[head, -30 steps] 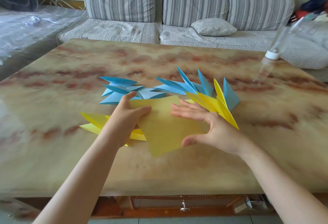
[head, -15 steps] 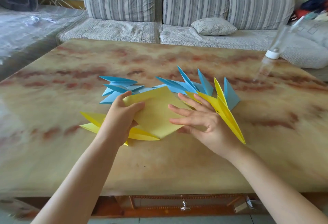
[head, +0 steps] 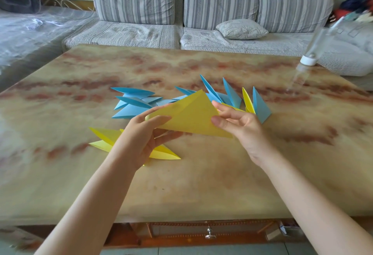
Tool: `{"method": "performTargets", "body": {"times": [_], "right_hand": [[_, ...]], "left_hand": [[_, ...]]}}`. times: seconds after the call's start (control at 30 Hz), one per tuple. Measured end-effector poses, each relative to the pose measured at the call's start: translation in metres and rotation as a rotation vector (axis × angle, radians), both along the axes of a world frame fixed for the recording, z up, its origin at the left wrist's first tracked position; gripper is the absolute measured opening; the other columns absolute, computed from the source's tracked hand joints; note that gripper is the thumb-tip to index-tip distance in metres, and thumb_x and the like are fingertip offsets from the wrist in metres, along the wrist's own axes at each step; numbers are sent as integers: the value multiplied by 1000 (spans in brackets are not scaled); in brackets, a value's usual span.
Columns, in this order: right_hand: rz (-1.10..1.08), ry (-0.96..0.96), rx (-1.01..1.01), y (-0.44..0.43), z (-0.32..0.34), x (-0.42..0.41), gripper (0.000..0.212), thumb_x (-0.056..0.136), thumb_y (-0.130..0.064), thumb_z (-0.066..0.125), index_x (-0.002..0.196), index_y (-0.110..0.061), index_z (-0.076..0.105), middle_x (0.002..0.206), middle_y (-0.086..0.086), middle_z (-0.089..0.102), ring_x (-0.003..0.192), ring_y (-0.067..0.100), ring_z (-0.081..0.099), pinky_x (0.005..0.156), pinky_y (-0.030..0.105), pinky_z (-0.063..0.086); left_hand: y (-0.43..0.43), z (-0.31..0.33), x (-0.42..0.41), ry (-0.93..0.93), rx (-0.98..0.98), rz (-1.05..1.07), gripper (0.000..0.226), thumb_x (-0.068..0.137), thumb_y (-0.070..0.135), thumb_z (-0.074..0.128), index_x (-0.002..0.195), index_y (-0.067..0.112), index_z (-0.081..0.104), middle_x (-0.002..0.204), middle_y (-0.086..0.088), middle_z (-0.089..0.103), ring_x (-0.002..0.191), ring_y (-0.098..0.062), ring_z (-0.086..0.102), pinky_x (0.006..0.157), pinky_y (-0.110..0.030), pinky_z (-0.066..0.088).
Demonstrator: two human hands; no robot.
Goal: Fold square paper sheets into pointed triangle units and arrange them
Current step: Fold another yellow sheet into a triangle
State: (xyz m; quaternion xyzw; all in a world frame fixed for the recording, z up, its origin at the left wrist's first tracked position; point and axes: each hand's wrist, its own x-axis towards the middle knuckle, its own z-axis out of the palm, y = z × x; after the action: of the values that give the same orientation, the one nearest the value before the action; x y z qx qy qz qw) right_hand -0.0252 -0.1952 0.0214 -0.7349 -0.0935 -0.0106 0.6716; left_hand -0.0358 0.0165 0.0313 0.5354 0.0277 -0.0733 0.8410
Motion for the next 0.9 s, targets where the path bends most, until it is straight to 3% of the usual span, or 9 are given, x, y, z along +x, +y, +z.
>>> {"method": "performTargets", "body": {"times": [0.1,0.23,0.33,0.4,0.5,0.6,0.73,0.83,0.9], "right_hand": [[-25,33,51,-1,1,3,2,66,-24,73,66,-25,71,92,-20,70,89,-14,62,73,1,41],[-96,13,74,-1,-1,4,13,75,-8,74,77,-21,69,66,-16,68,70,-4,62,71,6,45],[-139,-17,88,-1,0,4,15,75,-4,74,78,-18,70,68,-13,70,69,-1,62,71,9,46],[-135,-37,79,-2,2,3,18,75,-2,74,80,-18,70,71,-12,71,70,-1,63,71,9,47],[-73,-71,8,-3,4,1,26,75,3,74,89,-20,70,77,-11,70,76,-1,63,73,11,48],[-17,-86,-64,-2,8,-1,31,76,2,74,94,-22,69,77,-8,69,75,1,61,75,13,48],[38,-104,-124,3,11,-6,30,75,4,75,96,-16,69,91,2,72,78,1,62,76,13,49],[79,-92,-124,6,12,-8,30,74,4,75,97,-14,70,81,-7,70,77,-1,63,74,12,49],[93,-107,-140,6,14,-8,29,73,4,75,94,-15,70,85,-6,71,77,-2,63,73,12,48]], "left_hand": [[-1,2,-2,-2,11,-35,25,96,0,42,100,8,66,82,-8,74,71,-21,72,66,-30,60],[-1,1,-3,25,43,-45,23,98,5,43,97,5,66,86,-10,72,73,-22,72,65,-30,60],[2,1,-2,45,133,-53,19,96,14,50,97,8,68,93,-9,71,75,-21,71,68,-33,60],[5,1,-2,27,302,-51,21,91,31,57,97,16,70,102,-4,72,85,-20,71,73,-32,60],[6,6,-3,-81,541,-20,34,84,51,53,97,26,72,97,8,75,91,-6,69,76,-19,54],[5,11,-6,-179,563,8,33,79,51,55,96,27,71,90,11,75,90,-4,70,73,-13,54],[1,9,-7,-251,634,28,30,67,54,66,88,34,73,91,-2,75,88,-16,70,83,-29,56],[-5,7,-8,-232,683,51,30,60,55,70,85,37,72,83,14,75,81,0,69,83,-25,54],[-9,4,-6,-233,701,82,8,72,41,74,78,39,70,74,22,72,69,10,63,75,-19,49]]}}
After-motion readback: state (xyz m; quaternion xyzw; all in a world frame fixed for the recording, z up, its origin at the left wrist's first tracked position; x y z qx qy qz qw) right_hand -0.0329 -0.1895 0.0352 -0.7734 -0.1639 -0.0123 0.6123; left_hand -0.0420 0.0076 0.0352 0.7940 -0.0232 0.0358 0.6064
